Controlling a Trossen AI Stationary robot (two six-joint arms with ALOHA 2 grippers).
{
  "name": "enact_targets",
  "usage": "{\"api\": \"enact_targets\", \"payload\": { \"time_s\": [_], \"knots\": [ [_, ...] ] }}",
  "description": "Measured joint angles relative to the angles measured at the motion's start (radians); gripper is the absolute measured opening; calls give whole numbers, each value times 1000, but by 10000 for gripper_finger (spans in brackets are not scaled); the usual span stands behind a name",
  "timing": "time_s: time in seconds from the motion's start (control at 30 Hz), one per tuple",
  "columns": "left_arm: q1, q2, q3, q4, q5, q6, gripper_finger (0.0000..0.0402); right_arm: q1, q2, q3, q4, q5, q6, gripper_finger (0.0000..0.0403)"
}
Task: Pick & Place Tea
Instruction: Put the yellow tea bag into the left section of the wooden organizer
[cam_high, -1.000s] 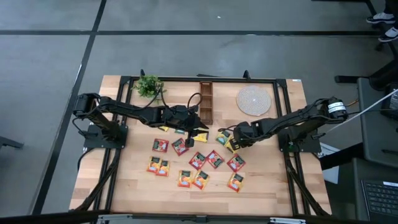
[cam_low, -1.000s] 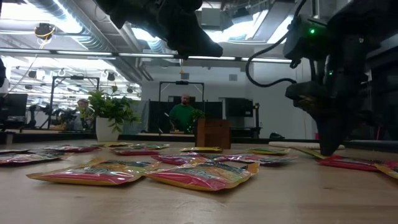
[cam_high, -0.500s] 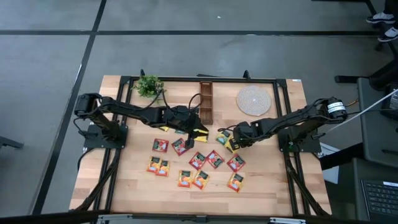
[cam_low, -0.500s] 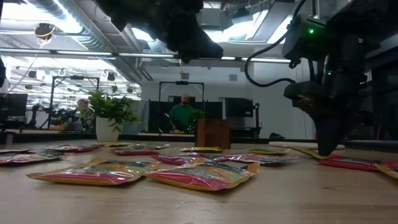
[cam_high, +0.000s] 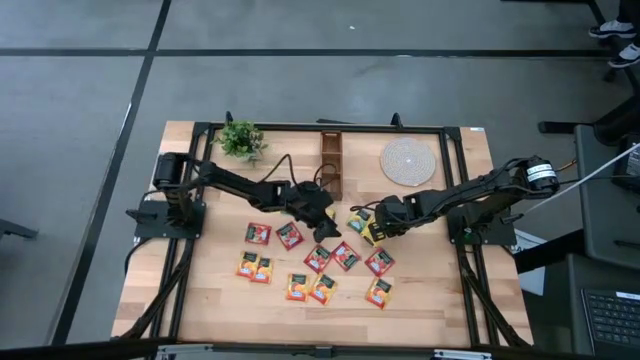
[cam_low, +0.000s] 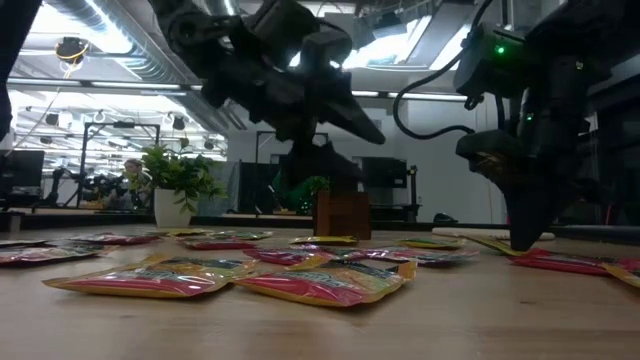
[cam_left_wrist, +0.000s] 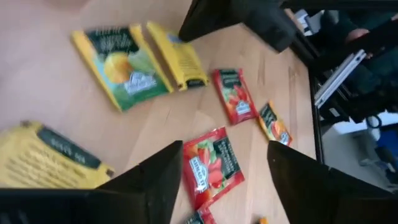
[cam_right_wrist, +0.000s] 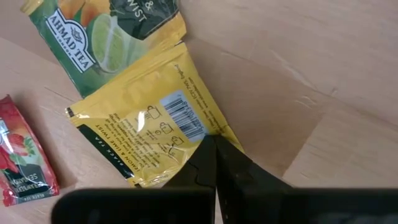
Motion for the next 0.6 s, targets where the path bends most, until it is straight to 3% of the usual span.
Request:
{"api": "enact_targets", "payload": {
  "time_s": [0.3, 0.6],
  "knots": [
    [0, 70, 87, 12, -8, -78, 240, 0, -14, 0, -1, 0, 1, 0],
    [-4, 185, 185, 5, 72, -170, 239, 0, -15, 0, -1, 0, 1, 0]
  ]
}}
